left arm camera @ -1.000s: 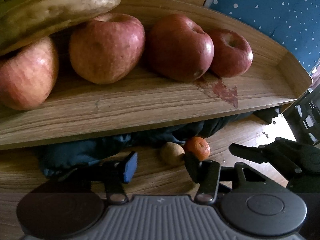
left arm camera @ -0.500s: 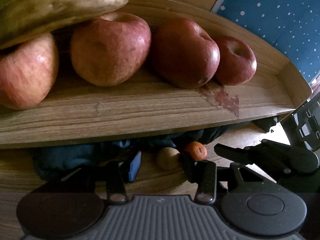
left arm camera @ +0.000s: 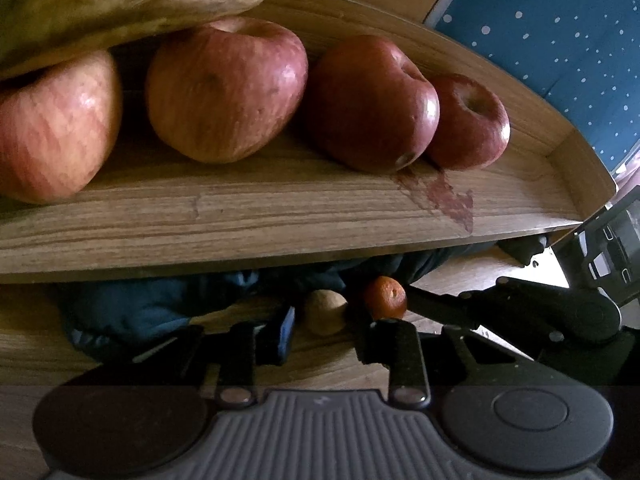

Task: Organize fruits
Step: 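Close the left tool on the small brown fruit while the right tool grasps the small orange, then carry the brown fruit with the left tool over the tray while the right tool carries the orange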

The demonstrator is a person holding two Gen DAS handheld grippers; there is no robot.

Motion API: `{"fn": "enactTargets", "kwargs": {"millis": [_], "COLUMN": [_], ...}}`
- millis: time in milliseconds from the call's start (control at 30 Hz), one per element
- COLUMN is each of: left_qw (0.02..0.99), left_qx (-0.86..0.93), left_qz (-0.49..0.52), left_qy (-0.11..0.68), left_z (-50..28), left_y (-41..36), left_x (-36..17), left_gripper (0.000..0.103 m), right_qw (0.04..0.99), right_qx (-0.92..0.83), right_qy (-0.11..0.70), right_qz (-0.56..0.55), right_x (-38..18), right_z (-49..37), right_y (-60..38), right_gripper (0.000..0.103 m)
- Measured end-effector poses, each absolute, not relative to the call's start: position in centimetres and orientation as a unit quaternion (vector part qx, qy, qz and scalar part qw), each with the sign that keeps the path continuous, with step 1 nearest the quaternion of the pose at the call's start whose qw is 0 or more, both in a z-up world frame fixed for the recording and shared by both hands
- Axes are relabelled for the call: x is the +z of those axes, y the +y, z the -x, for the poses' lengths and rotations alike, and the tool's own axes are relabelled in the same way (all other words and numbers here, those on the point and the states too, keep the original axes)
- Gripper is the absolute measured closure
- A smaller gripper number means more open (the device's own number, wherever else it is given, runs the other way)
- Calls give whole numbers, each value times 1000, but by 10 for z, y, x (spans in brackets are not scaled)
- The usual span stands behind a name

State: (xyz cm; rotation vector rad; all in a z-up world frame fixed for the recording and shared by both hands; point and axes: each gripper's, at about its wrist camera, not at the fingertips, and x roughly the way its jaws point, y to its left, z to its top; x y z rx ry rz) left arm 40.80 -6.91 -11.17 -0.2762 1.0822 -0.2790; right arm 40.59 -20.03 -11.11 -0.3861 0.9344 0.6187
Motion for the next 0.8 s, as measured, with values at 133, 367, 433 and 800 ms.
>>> {"fn": "enactTargets", "kwargs": {"millis": [133,367,433,800], "left_qw": [838,843,844,853], "left_qx": [-133,-138,-138,-139], "left_qz": [127,118,116,109], "left_qy": [514,507,504,491], "left_z": [-407,-392,-387,-359], "left_y": [-73,-74,-75,-74], "left_x": [-111,-102,-98,-78], "left_gripper": [72,72,72,72], "right_qw": [830,835,836,846], "right_qx": [288,283,283,282], "right_qy": [443,439,437,421], "right_qz": [181,174,173,168], "right_x": [-110,-99,-98,-75], "right_z": [-401,-389,-395,-372], "right_y": [-200,-207,-208,-209], "right_gripper": [70,70,70,70]}}
